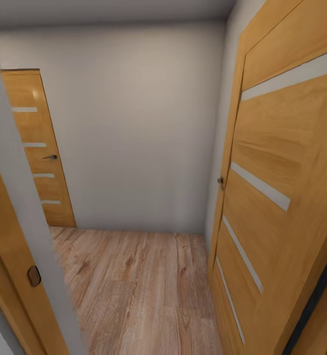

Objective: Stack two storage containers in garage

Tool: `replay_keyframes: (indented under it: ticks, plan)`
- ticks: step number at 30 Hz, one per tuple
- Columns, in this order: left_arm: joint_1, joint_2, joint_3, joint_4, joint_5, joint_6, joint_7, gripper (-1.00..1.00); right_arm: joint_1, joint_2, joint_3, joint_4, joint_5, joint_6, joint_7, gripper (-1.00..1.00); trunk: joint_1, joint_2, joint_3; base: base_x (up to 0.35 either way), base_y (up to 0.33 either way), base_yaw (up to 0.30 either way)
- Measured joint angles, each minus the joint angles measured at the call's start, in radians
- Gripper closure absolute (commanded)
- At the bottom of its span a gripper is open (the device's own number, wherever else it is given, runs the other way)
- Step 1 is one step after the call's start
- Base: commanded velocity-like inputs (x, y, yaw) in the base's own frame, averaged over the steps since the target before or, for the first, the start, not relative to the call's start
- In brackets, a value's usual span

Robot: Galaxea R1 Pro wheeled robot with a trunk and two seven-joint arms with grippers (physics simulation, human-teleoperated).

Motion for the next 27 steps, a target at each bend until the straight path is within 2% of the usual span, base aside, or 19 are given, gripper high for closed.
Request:
replay_keyframes:
  ticks: [27]
  plan:
    - [0.0,0.001,0.0,0.0,0.0,0.003,0.0,-1.0,0.0,0.0,0.001,0.0,0.0,0.0,-0.001,-1.0,0.0,0.0,0.0,0.31,-0.002,0.0]
